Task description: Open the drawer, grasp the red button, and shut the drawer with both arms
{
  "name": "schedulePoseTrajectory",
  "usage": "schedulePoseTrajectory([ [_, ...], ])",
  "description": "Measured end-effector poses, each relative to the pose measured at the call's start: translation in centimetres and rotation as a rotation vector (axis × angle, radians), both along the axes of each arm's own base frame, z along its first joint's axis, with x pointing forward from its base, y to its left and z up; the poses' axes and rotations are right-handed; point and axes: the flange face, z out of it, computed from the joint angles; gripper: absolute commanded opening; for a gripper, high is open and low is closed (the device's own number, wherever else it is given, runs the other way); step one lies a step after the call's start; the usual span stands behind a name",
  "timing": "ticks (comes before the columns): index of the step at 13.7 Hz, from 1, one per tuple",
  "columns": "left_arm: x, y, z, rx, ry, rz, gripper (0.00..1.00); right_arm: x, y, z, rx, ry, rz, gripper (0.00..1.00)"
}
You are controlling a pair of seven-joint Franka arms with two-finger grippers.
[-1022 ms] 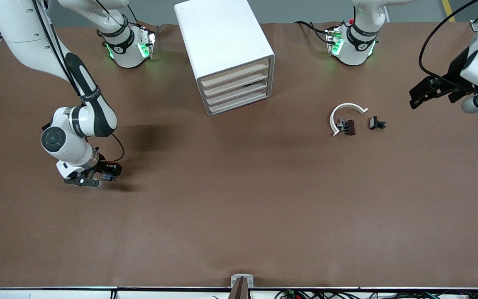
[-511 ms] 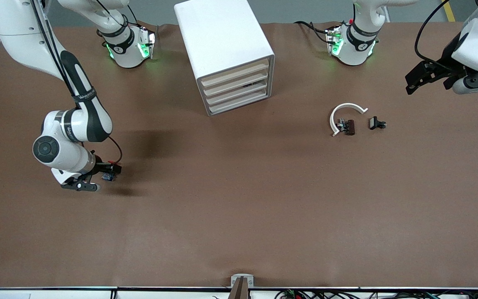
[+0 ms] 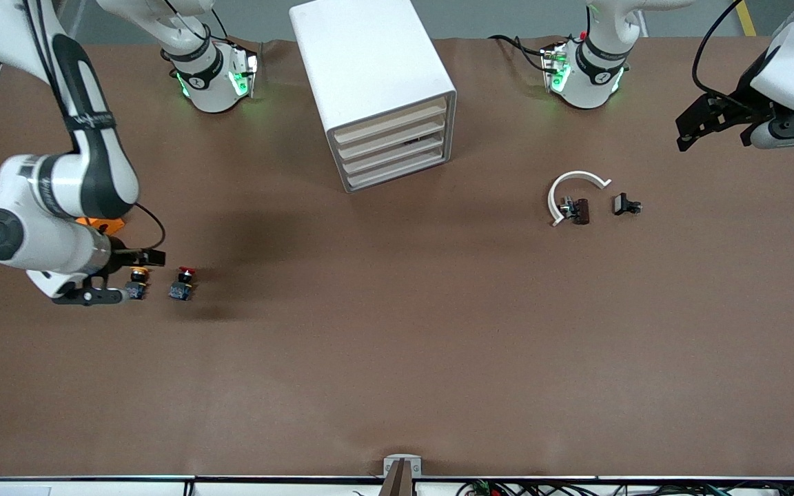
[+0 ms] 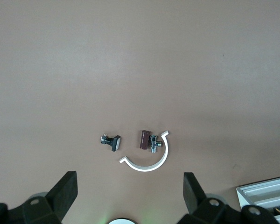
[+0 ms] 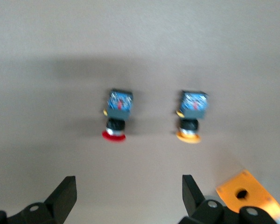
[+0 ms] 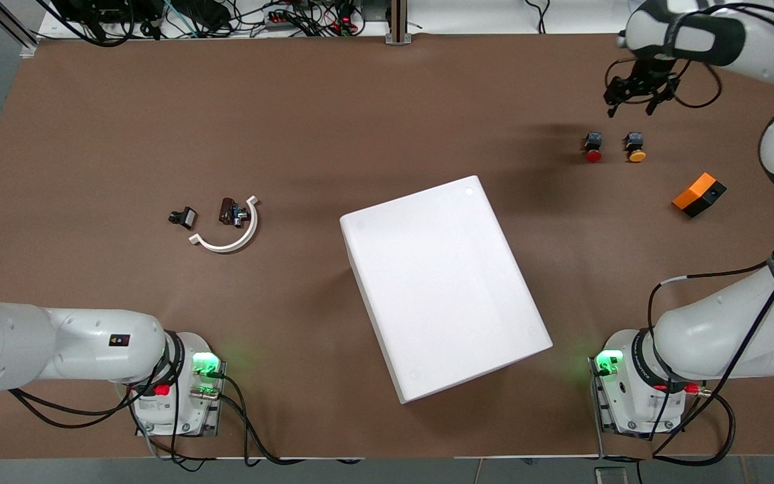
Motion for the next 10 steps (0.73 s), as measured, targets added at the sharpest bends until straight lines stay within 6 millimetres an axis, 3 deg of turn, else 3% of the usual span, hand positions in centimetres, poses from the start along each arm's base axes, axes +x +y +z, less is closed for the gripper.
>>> schedulePoseTrajectory([
  [5,0.0,0.0,-0.2,0.001,0.005,-0.001,1.0,-2.0,-1.6,9.7,0.013,0.035,0.012,1.0],
  [10,0.4,-0.1,-1.0,0.001,0.02,-0.002,1.0,-3.4,-2.1,15.1,0.019,0.043,0.016,1.0],
])
